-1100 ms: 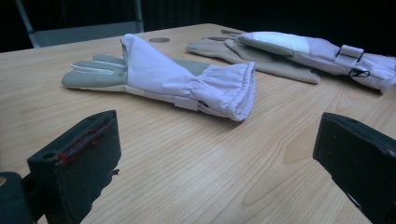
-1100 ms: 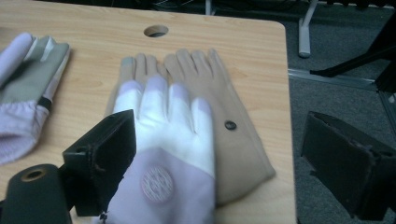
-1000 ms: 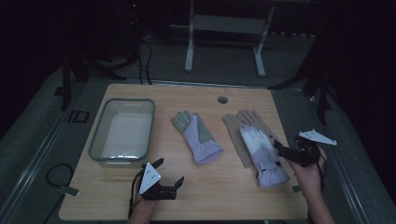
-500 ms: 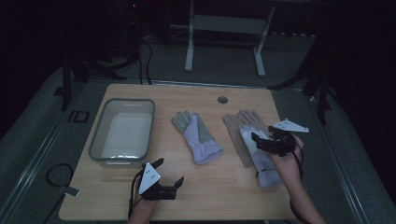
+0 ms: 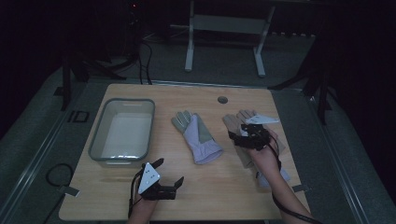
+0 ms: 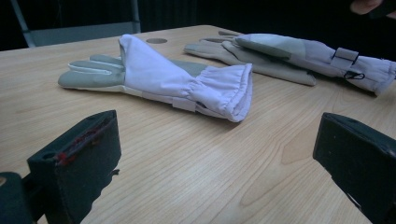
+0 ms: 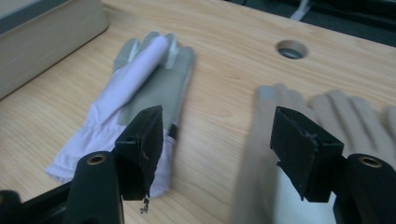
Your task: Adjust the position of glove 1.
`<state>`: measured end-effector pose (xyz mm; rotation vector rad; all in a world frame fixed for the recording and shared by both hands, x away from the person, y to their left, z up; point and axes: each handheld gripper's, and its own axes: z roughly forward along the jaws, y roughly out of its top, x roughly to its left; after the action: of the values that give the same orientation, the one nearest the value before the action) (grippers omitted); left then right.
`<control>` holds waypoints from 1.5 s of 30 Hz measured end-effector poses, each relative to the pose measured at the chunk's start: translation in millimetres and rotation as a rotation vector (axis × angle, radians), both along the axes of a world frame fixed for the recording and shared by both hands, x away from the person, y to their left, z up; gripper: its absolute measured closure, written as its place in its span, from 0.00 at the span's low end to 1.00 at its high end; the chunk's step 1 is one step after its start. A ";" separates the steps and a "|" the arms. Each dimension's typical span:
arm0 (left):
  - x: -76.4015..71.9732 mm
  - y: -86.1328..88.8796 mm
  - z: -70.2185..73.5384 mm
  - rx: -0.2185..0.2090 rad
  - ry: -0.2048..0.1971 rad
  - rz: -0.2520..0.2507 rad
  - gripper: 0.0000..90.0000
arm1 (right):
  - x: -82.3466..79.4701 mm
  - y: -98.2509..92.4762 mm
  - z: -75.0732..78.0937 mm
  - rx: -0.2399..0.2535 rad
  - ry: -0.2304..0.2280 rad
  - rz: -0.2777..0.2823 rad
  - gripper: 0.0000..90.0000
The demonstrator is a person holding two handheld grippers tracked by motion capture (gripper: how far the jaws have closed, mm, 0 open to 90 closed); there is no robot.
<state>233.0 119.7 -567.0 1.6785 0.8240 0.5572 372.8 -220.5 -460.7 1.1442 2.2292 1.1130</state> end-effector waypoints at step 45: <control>0.5 1.2 -0.3 -0.019 0.009 -0.006 0.01 | 49.7 106.5 -71.6 -0.101 0.174 0.095 0.97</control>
<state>233.5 121.0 -567.2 1.6666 0.8287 0.5366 422.5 -114.0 -532.4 1.1420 2.4657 0.9560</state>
